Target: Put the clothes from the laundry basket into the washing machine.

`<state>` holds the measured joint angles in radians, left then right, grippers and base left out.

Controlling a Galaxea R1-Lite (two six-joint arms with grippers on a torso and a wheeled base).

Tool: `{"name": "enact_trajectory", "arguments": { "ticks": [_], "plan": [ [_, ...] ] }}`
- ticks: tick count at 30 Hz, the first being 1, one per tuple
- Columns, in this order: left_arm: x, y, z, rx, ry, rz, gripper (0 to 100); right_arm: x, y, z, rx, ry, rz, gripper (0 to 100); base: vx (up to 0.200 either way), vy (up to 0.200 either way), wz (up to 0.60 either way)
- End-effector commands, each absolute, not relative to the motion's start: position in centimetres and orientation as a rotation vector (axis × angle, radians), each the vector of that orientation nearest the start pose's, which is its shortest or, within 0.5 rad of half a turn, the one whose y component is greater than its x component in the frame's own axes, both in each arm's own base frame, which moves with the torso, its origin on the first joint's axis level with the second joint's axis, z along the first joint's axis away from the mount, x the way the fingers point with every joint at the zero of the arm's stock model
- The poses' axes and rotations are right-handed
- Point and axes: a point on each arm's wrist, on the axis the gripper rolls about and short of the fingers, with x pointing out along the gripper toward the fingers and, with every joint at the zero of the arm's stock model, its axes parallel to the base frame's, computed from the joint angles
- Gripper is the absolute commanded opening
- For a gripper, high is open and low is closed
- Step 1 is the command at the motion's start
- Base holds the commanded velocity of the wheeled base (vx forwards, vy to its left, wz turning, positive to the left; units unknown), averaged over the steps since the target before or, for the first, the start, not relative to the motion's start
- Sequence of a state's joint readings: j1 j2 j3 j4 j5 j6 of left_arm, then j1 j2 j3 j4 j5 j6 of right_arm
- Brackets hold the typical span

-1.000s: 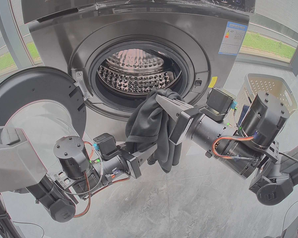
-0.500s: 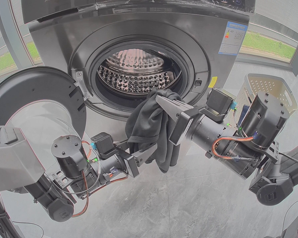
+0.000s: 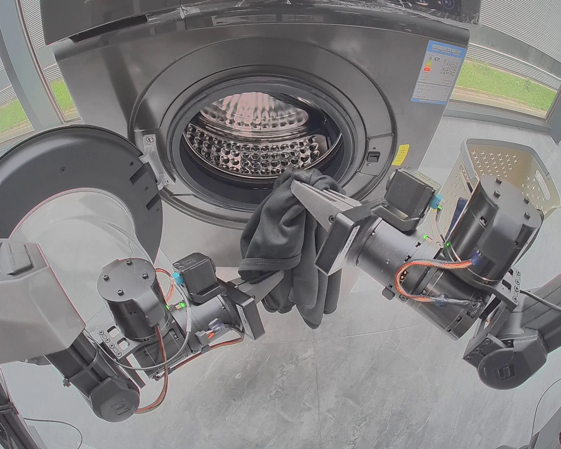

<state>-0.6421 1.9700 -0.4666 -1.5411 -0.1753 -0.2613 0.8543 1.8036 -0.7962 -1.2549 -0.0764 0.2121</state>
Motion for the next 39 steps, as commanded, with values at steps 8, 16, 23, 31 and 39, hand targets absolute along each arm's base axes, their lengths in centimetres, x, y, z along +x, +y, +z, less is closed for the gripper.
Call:
{"name": "enact_trajectory", "arguments": {
  "ticks": [8, 16, 23, 31, 39],
  "plan": [
    [24.0, -18.9, 11.0, -0.255, 0.075, -0.837, 0, 21.5, 24.5, 20.7, 0.31, -0.135, 0.797, 0, 0.0, 0.0, 0.0],
    [22.0, -18.7, 12.8, -0.266, 0.036, -0.883, 0, 21.4, 24.3, 19.8, 0.298, -0.095, 0.792, 100, 0.0, 0.0, 0.0],
    [20.6, -18.3, 14.3, -0.281, -0.008, -0.908, 0, 20.9, 23.4, 17.6, 0.26, -0.016, 0.78, 100, 0.0, 0.0, 0.0],
    [21.2, -17.9, 14.7, -0.287, -0.027, -0.877, 0, 20.8, 21.7, 17.5, 0.253, -0.011, 0.742, 100, 0.0, 0.0, 0.0],
    [20.6, -16.4, 16.7, -0.308, -0.101, -0.855, 0, 20.7, 20.0, 15.7, 0.217, 0.058, 0.697, 100, 0.0, 0.0, 0.0]
  ]
}}
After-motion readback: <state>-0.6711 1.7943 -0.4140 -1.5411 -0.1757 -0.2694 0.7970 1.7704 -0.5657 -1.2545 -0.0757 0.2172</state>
